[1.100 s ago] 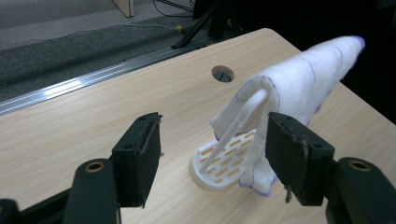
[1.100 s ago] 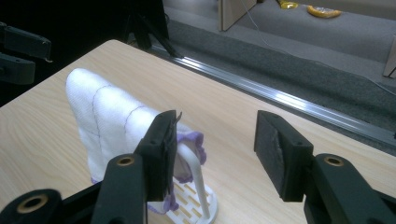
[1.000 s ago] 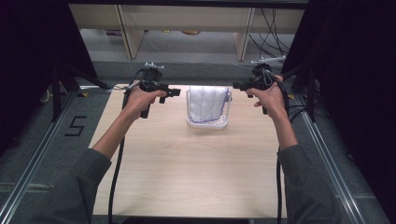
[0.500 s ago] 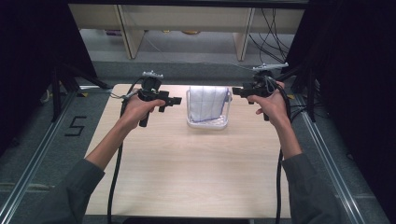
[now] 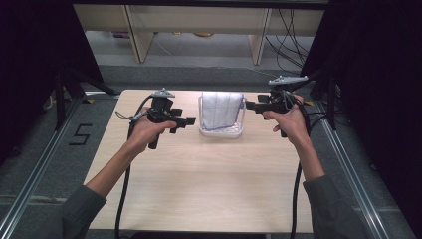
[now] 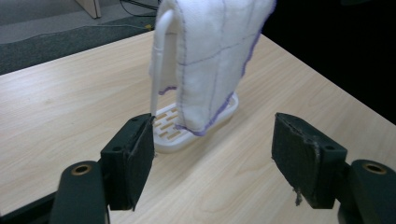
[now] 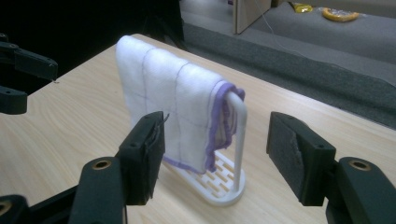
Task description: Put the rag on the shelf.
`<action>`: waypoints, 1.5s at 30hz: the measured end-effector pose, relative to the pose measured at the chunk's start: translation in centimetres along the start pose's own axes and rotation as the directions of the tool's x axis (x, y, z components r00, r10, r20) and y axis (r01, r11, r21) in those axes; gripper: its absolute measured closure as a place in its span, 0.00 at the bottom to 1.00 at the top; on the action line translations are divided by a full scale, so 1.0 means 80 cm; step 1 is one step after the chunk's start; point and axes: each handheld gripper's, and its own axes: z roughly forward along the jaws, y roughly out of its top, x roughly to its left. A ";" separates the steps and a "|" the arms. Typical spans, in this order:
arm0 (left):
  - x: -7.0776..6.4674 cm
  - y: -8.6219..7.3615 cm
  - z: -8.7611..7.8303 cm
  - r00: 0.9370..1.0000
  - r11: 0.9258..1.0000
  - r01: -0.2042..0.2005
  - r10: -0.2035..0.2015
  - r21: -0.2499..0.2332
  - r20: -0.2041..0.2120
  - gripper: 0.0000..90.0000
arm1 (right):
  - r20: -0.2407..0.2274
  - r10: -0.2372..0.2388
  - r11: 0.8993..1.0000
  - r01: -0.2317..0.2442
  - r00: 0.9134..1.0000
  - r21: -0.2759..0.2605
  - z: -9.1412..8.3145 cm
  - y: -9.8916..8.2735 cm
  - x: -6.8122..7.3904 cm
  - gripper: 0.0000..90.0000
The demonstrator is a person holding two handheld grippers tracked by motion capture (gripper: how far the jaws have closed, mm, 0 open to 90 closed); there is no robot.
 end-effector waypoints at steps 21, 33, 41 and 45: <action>-0.021 -0.045 -0.009 0.999 1.000 -0.015 0.015 -0.001 0.046 0.28 | -0.058 -0.062 0.998 0.061 0.996 -0.015 -0.002 -0.030 0.036 0.41; -0.029 -0.067 -0.018 0.998 0.999 -0.029 0.029 -0.016 0.058 0.27 | -0.076 -0.062 0.998 0.061 0.995 -0.006 0.002 -0.051 0.049 0.41; -0.039 -0.085 -0.016 0.995 0.998 -0.059 0.060 -0.014 0.075 0.27 | -0.111 -0.054 0.999 0.054 0.992 0.003 0.008 -0.079 0.053 0.39; -0.042 -0.090 -0.014 0.996 0.998 -0.059 0.060 -0.014 0.068 0.27 | -0.111 -0.032 0.999 0.034 0.993 0.012 0.010 -0.087 0.052 0.39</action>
